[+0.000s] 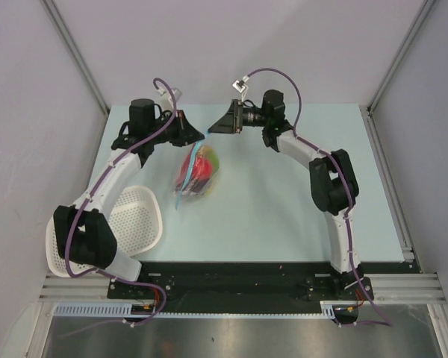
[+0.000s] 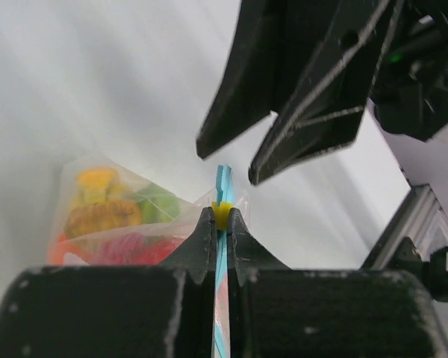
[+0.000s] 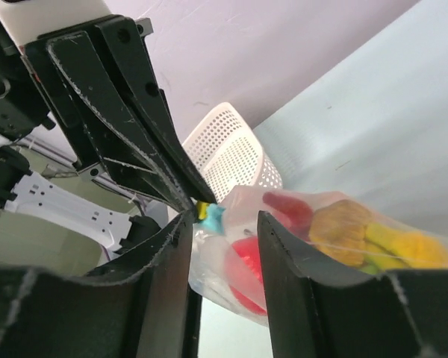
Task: Open the zip-top bag and remove the fake food
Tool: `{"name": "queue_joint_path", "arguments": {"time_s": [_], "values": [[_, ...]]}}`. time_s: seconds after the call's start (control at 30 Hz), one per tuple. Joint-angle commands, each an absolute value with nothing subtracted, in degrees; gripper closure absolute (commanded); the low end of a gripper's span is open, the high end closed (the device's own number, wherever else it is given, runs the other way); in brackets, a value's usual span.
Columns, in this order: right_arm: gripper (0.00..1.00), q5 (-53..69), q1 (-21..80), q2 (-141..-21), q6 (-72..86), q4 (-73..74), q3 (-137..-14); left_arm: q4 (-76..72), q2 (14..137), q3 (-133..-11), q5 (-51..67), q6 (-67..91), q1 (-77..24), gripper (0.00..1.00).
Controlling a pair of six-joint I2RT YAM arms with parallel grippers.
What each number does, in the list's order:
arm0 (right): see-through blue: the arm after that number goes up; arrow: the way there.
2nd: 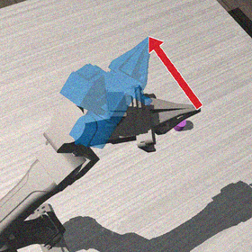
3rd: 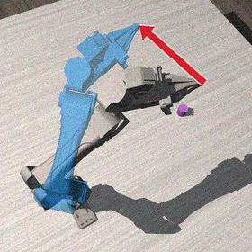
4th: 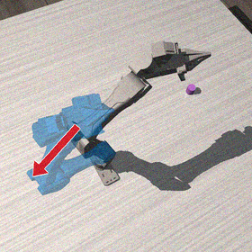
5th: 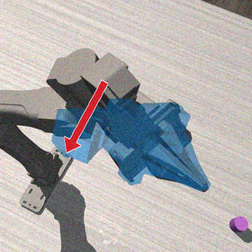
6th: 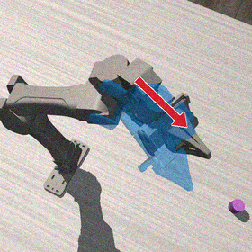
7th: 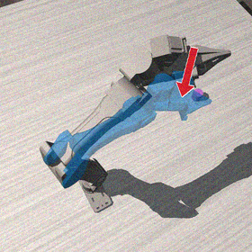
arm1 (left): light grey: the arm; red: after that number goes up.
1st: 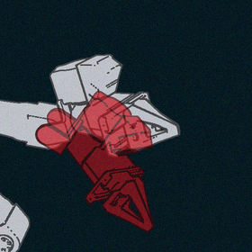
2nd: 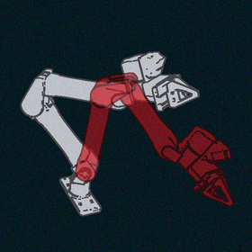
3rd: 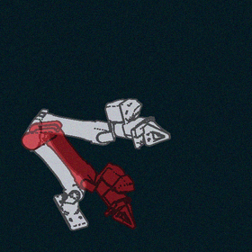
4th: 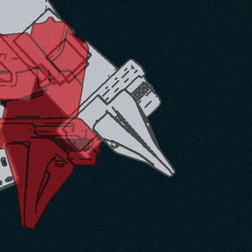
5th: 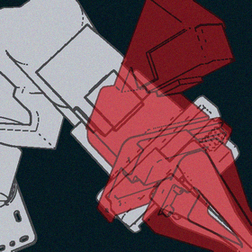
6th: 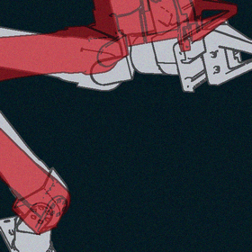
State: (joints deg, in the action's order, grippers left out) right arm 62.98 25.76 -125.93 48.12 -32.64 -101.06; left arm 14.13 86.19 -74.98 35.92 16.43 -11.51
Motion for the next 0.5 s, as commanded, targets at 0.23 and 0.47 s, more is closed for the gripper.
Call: {"name": "queue_joint_path", "arguments": {"time_s": [0.23,0.47], "values": [[0.58,69.61,25.93,-127.0,55.36,-48.6,-100.81,14.5,85.61,-77.34,44.21,14.32,-11.34,1.0],[0.6,69.61,26.37,-127.62,55.46,-48.34,-100.28,13.45,85.17,-77.08,43.6,15.12,-11.25,1.0]]}}
